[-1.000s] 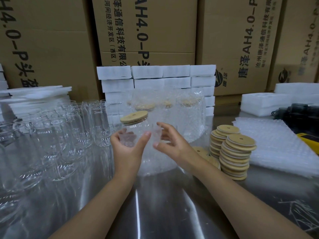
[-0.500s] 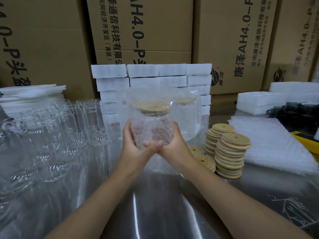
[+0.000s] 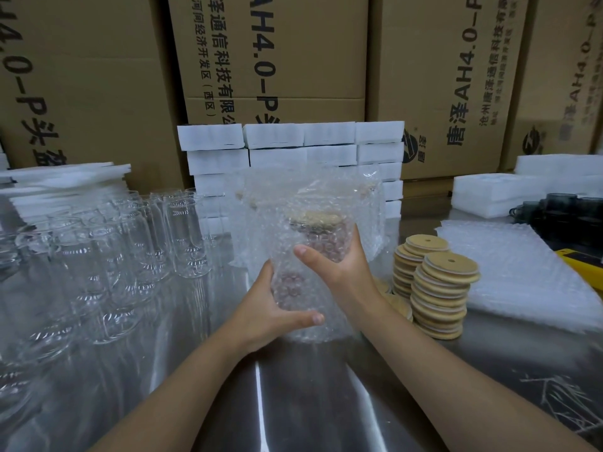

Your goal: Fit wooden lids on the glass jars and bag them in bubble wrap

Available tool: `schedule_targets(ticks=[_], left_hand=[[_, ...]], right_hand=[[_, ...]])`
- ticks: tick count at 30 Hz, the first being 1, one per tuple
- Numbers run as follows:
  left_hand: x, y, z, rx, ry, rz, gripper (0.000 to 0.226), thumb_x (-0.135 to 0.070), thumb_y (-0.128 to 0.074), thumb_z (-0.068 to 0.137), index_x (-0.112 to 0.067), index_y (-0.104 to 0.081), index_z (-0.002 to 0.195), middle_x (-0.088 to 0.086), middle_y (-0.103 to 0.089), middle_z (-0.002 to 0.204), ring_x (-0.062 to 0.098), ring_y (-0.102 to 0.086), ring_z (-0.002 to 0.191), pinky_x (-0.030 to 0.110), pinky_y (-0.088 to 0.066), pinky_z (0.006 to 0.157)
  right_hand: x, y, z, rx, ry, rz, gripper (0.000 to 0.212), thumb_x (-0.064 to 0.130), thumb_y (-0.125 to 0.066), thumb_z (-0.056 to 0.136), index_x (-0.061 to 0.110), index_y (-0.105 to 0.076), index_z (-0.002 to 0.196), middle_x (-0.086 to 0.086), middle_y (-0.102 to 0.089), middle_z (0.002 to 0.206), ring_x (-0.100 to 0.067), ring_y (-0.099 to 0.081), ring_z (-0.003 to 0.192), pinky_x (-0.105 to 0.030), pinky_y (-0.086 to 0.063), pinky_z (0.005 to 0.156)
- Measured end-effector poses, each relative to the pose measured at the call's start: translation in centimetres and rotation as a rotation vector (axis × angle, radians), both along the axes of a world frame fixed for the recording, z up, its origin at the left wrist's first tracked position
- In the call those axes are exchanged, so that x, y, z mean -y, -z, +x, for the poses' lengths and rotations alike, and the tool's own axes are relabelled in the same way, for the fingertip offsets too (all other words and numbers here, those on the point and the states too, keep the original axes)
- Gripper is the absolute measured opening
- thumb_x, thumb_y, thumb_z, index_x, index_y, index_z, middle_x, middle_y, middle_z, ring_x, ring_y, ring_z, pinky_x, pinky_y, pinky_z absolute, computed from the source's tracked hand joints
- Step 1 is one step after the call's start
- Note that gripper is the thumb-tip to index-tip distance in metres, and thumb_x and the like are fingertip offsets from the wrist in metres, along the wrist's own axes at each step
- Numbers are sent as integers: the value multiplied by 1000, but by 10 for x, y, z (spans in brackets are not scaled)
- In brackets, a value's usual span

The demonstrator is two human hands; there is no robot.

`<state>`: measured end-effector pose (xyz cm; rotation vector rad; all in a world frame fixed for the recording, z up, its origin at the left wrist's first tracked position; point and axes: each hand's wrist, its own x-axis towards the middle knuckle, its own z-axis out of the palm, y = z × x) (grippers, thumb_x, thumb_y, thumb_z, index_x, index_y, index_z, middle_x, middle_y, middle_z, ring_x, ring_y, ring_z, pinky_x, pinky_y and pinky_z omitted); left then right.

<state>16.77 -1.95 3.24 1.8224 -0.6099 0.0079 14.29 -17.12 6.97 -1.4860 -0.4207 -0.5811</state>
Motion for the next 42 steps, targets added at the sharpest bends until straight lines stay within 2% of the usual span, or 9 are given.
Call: schedule_targets(ticks=[8, 14, 18, 21, 24, 29, 32, 37, 42], left_hand=[[4, 1, -4, 83, -172, -33, 133, -68, -84, 40, -17, -27, 148, 4, -49, 144, 15, -48, 132, 40, -41, 110], [9, -5, -3, 196, -279, -225, 83, -24, -86, 55, -16, -44, 126, 0, -69, 115, 13, -68, 104, 29, -56, 86], [10, -13, -6, 303, -230, -270, 77, -10, -83, 60, -5, -48, 129, 1, -68, 118, 9, -66, 109, 19, -51, 88], [9, -18, -9, 355, -183, -188, 76, -22, -82, 62, -4, -52, 130, 2, -66, 122, 9, -61, 116, 25, -49, 97], [7, -18, -11, 379, -222, -112, 72, -41, -77, 63, -11, -59, 126, -1, -67, 120, 9, -60, 117, 29, -48, 99], [12, -7, -8, 448, -366, 271, 88, -28, -83, 73, -2, -36, 142, 13, -39, 141, 28, -35, 135, 23, -25, 110], [10, -1, -3, 333, -373, 304, 105, -34, -77, 79, -15, -6, 154, 3, -13, 157, 11, -11, 145, 13, -8, 107], [4, 1, 10, 80, -476, 319, 102, -40, -72, 81, -16, -7, 155, 7, -13, 158, 23, -13, 146, 30, -17, 115], [1, 1, 14, 18, -499, 344, 99, -40, -70, 82, -17, -7, 155, 6, -12, 158, 23, -14, 146, 34, -20, 115]], right_hand=[[-2, -2, -5, -93, -73, -157, 57, 35, -78, 75, 49, -39, 114, 46, -55, 103, 31, -47, 94, 6, -38, 69], [-12, 9, -5, -113, 118, -409, 118, 48, -86, 57, 55, -2, 140, 13, -43, 142, -1, -45, 127, -23, -42, 104], [-14, 11, -7, 27, 303, -525, 131, 46, -83, 62, 65, 28, 128, 4, -41, 146, -16, -53, 122, -38, -51, 94], [-11, 10, -6, 315, 519, -681, 124, 42, -82, 65, 53, 17, 139, -5, -33, 150, -25, -54, 118, -37, -54, 73], [-7, 7, -5, 392, 591, -710, 112, 32, -81, 65, 49, 0, 139, -13, -32, 147, -32, -57, 111, -38, -53, 58], [3, 2, 7, 261, 611, -658, 91, 31, -82, 68, 43, -15, 129, -6, -34, 143, -27, -54, 112, -40, -53, 64], [1, -1, 20, 99, 643, -652, 91, 39, -79, 71, 35, -14, 134, 0, -29, 139, -23, -55, 103, -31, -43, 62], [-5, -9, 39, -74, 609, -734, 94, 36, -78, 74, 32, -13, 142, -4, -26, 142, -28, -59, 93, -32, -45, 66], [-9, -16, 57, -190, 557, -730, 97, 34, -80, 74, 33, -11, 143, -9, -30, 139, -27, -58, 86, -32, -46, 70]])
